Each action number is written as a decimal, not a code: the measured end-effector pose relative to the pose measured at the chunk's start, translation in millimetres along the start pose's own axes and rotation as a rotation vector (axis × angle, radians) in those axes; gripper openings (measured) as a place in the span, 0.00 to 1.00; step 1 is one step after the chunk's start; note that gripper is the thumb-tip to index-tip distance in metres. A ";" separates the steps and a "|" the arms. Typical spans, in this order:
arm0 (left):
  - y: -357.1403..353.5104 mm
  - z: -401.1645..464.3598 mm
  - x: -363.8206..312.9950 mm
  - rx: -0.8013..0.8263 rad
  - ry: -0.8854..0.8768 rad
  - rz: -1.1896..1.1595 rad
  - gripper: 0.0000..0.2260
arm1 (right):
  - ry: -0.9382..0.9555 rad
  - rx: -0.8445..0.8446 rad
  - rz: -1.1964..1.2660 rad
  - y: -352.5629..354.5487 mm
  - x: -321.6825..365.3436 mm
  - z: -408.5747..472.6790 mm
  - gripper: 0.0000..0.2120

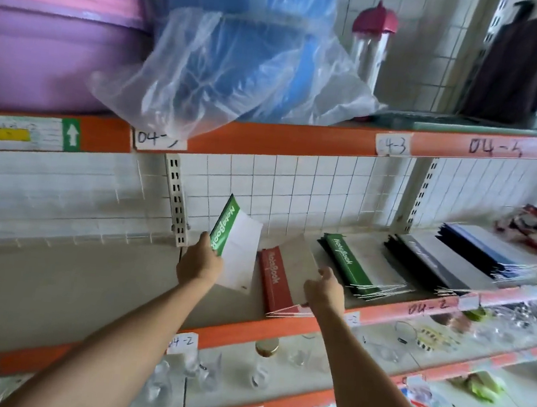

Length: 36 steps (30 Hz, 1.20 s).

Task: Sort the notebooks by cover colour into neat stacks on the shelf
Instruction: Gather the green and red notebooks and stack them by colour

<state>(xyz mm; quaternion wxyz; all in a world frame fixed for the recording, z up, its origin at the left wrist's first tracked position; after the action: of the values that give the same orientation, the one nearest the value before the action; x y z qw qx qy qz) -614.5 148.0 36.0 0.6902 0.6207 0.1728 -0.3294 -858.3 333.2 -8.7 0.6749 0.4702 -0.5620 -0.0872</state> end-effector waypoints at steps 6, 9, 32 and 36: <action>-5.4 -1.9 -12.4 -0.011 0.026 -0.001 0.08 | 0.058 -0.040 -0.476 -7.6 -2.2 6.2 0.15; -7.8 -3.2 -15.2 -0.001 0.030 0.019 0.08 | 0.149 -0.128 -0.628 -5.7 9.0 5.5 0.15; -170.0 -42.1 -175.2 0.463 -0.478 0.128 0.11 | -0.149 -0.114 0.198 91.6 -71.9 84.0 0.14; -181.1 -39.4 -197.4 0.398 -0.500 0.221 0.13 | -0.053 -0.070 0.047 106.9 -82.7 120.8 0.16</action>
<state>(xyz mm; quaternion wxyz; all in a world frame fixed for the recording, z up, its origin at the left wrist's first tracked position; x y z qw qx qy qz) -871.8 231.4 22.6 0.6079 0.6585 -0.1379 -0.4217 -1032.9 379.8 4.8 0.6777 0.4303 -0.5873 -0.1035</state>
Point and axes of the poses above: each hand's wrist, its own z-axis towards the middle knuckle, its own y-axis out of the back of the hand, x = y × z, the point moved 9 cm from there along z, towards the middle knuckle, and after that the axes turned 7 degrees about -z, right-handed, at the moved point
